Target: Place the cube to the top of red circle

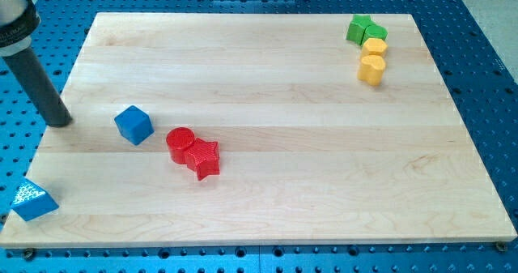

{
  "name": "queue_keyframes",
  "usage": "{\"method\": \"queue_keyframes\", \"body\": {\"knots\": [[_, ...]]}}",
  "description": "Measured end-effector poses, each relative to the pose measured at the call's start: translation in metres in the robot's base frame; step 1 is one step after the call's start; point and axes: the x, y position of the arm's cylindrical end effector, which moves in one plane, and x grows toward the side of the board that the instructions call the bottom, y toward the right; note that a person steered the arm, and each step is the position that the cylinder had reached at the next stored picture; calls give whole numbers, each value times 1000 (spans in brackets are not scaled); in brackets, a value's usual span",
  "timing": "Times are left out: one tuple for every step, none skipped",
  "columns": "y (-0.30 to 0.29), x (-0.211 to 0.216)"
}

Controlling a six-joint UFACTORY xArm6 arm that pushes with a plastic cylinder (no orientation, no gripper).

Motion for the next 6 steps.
{"method": "queue_keyframes", "body": {"knots": [[52,65],[113,40],[100,12],[81,13],[137,-42],[195,-29]]}}
